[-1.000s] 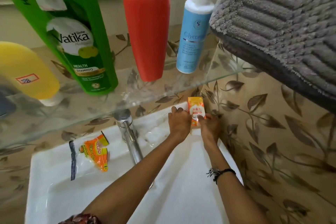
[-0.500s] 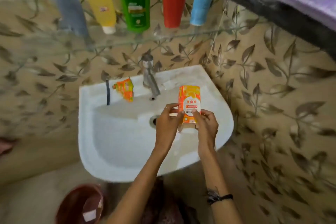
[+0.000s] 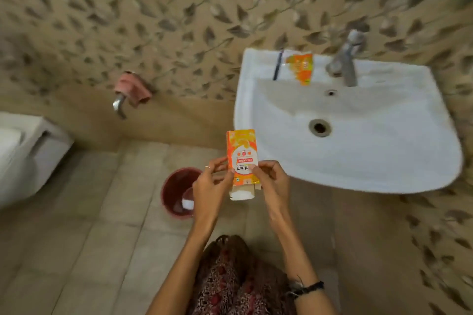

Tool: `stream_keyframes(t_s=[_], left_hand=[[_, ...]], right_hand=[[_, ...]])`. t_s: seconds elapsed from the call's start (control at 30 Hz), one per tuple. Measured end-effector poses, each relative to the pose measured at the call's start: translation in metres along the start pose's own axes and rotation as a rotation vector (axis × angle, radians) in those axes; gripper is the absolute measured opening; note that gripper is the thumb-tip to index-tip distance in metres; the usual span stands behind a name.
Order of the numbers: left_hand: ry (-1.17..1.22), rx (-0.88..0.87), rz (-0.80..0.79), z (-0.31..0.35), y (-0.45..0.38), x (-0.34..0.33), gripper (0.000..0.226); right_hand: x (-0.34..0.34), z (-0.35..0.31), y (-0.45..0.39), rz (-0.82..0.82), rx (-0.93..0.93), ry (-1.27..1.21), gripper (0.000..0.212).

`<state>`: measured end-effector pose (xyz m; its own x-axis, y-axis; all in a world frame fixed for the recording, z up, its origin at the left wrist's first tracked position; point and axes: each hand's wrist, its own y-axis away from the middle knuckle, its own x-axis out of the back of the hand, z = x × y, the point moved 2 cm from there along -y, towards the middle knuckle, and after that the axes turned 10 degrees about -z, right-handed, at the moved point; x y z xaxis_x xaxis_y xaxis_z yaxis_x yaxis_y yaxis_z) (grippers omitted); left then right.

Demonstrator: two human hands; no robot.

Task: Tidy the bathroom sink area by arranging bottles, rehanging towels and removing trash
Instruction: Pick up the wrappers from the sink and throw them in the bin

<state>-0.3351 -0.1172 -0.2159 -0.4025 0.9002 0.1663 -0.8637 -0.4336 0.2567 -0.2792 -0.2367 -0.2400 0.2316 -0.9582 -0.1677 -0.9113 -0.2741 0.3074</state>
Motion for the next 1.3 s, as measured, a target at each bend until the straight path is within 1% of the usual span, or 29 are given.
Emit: stream_keyframes(t_s=[0.13,0.23,0.33,0.4,0.43,0.47,0.53,0.6,0.67,0.7,0.77,0.87,0.93,1.03,1.13,1.23,1.3], left_hand=[[0.052,0.14,0.115,-0.046,-0.008,0.064,0.028],[0.104,0.293,0.172,-0.105,-0.028,0.102,0.023],[0.232,0.558,0.13,-0.171,-0.056,0.128,0.027],[0.297,0.652,0.08,-0.212,-0.076,0.142,0.018],[0.324,0.685,0.062,-0.229,-0.089,0.148,0.016],[0.354,0.717,0.056,-0.245,-0.102,0.153,0.014],[0.395,0.782,0.069,-0.278,-0.131,0.163,0.013],[0.406,0.821,0.074,-0.308,-0.161,0.17,0.013],[0.379,0.83,0.059,-0.333,-0.185,0.176,0.007],[0.358,0.83,0.057,-0.343,-0.193,0.178,0.011],[0.292,0.816,0.053,-0.355,-0.202,0.182,0.016],[0.223,0.749,0.072,-0.355,-0.206,0.185,0.014],[0.244,0.722,0.066,-0.348,-0.203,0.183,0.014],[0.319,0.671,0.009,-0.321,-0.199,0.175,0.011],[0.384,0.523,-0.057,-0.269,-0.2,0.163,0.013],[0.435,0.326,-0.081,-0.206,-0.203,0.151,0.01],[0.468,0.159,-0.147,-0.159,-0.206,0.139,0.015]], right_hand=[[-0.064,0.047,-0.017,-0.14,-0.095,0.068,0.014],[-0.104,0.109,-0.041,-0.206,-0.231,0.15,0.017],[-0.132,0.181,-0.068,-0.219,-0.419,0.209,0.01],[-0.147,0.224,-0.092,-0.225,-0.498,0.268,0.006],[-0.154,0.244,-0.106,-0.221,-0.519,0.301,0.005],[-0.162,0.263,-0.121,-0.211,-0.536,0.335,0.008],[-0.174,0.298,-0.15,-0.184,-0.569,0.397,0.014],[-0.183,0.329,-0.176,-0.178,-0.593,0.452,0.014],[-0.189,0.356,-0.195,-0.206,-0.612,0.492,0.013],[-0.191,0.367,-0.201,-0.231,-0.621,0.518,0.012],[-0.191,0.38,-0.208,-0.248,-0.642,0.545,0.016],[-0.193,0.38,-0.206,-0.212,-0.672,0.42,0.005],[-0.197,0.366,-0.2,-0.19,-0.634,0.376,0.007],[-0.209,0.327,-0.194,-0.183,-0.518,0.3,0.012],[-0.218,0.268,-0.189,-0.171,-0.379,0.167,0.021],[-0.217,0.19,-0.185,-0.162,-0.222,-0.009,0.018],[-0.207,0.132,-0.18,-0.165,-0.115,-0.08,0.014]])
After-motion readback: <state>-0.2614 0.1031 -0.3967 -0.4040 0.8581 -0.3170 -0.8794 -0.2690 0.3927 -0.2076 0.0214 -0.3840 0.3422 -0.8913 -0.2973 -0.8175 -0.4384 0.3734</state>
